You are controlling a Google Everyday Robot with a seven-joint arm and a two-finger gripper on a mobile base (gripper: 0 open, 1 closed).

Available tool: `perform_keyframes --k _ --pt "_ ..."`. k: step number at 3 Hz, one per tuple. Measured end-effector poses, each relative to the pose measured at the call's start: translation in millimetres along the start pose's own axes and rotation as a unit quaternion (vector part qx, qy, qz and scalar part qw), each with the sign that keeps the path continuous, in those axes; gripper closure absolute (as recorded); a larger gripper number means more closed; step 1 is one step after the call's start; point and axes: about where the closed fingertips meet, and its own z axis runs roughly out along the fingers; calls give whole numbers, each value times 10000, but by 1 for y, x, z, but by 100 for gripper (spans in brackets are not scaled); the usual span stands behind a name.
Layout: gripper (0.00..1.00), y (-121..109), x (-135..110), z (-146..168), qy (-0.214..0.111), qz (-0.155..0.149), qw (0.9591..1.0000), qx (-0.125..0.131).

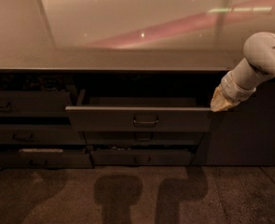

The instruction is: Open top drawer

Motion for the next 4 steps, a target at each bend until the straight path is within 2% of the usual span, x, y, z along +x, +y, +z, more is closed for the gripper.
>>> perform_keyframes --k 1,2,3,4 --pt "35 0 0 0 -1 0 10000 0" --pt "12 -1 -1 -13 -312 110 9994 109" --pt "0 0 -13 -48 -451 126 9982 378" --pt "19 -1 -18 -66 -553 129 9970 534"
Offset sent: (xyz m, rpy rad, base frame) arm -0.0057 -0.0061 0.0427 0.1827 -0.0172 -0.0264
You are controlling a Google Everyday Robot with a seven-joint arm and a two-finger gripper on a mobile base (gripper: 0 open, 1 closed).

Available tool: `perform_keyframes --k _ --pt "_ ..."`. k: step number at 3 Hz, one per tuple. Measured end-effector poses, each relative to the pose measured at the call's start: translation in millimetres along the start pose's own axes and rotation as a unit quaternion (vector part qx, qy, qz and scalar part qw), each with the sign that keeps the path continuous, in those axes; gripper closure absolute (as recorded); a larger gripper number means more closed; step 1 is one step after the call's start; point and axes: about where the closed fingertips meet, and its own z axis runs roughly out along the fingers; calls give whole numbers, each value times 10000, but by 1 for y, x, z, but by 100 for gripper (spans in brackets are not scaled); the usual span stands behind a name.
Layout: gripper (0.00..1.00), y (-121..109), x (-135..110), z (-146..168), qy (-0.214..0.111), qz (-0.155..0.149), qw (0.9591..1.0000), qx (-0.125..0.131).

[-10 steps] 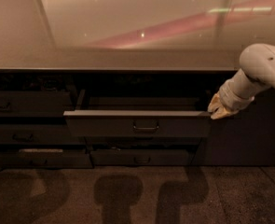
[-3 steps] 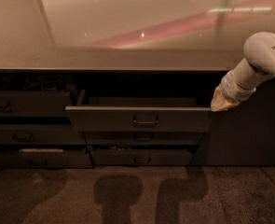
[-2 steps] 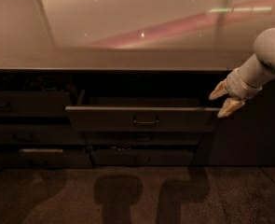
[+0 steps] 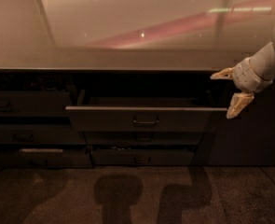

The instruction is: Open top drawer

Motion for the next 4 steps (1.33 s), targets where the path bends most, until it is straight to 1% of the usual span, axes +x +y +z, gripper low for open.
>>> perform_keyframes --k 1,3,4 --pt "42 0 1 -2 -105 35 9999 63" --pt "89 0 1 -2 -107 35 9999 61" --pt "100 0 1 -1 -108 34 9999 58"
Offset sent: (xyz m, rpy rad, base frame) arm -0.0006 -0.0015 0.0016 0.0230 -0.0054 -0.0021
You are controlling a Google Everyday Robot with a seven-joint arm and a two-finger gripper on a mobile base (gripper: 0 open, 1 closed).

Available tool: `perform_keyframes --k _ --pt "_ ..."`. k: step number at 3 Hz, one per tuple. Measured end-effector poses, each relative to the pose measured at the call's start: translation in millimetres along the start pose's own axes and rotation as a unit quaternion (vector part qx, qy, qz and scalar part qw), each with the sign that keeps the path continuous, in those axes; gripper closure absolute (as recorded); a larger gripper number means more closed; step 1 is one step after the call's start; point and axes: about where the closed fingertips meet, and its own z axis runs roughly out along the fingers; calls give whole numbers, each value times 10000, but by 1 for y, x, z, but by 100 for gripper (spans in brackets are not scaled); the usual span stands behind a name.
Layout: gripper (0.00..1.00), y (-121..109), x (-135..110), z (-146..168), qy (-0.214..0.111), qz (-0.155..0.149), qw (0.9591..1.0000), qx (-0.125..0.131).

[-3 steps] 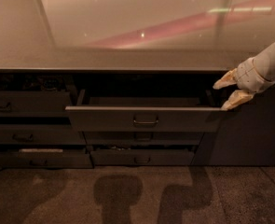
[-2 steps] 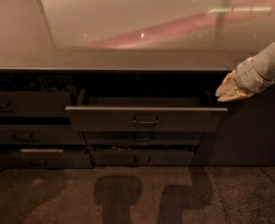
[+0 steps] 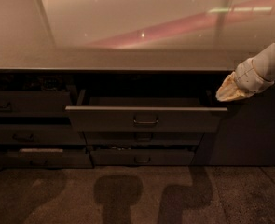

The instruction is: Open top drawer

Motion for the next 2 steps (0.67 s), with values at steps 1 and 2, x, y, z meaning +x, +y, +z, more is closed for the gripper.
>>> perform_keyframes --k 1,2 --pt "100 1 9 26 413 -180 9989 -140" --pt "100 10 16 36 1085 -857 9904 29"
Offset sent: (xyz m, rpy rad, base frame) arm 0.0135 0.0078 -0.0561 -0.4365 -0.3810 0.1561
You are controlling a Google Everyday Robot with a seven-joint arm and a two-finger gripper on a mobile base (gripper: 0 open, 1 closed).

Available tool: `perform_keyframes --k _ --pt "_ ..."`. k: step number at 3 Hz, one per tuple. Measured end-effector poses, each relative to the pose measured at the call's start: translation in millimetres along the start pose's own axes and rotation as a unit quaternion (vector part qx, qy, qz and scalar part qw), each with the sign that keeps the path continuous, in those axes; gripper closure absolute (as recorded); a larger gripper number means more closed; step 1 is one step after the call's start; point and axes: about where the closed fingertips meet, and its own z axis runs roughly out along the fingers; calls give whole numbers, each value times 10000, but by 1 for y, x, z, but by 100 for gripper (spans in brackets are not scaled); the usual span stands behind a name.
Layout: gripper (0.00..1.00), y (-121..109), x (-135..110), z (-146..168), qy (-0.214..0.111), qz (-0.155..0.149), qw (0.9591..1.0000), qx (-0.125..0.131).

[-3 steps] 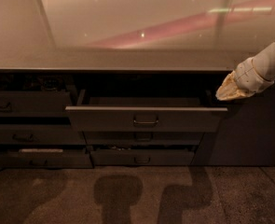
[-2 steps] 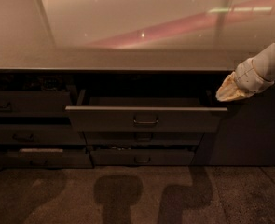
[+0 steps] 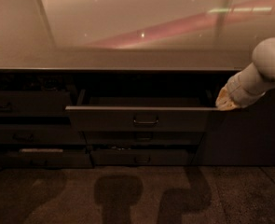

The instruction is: Open top drawer

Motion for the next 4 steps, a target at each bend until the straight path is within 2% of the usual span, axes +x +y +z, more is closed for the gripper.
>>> perform_keyframes --k 1,3,4 --pt "100 10 -6 25 91 -176 9998 -8" --pt "100 4 -5 26 176 -99 9998 -63" --pt "100 -29 -27 21 536 -211 9982 -152"
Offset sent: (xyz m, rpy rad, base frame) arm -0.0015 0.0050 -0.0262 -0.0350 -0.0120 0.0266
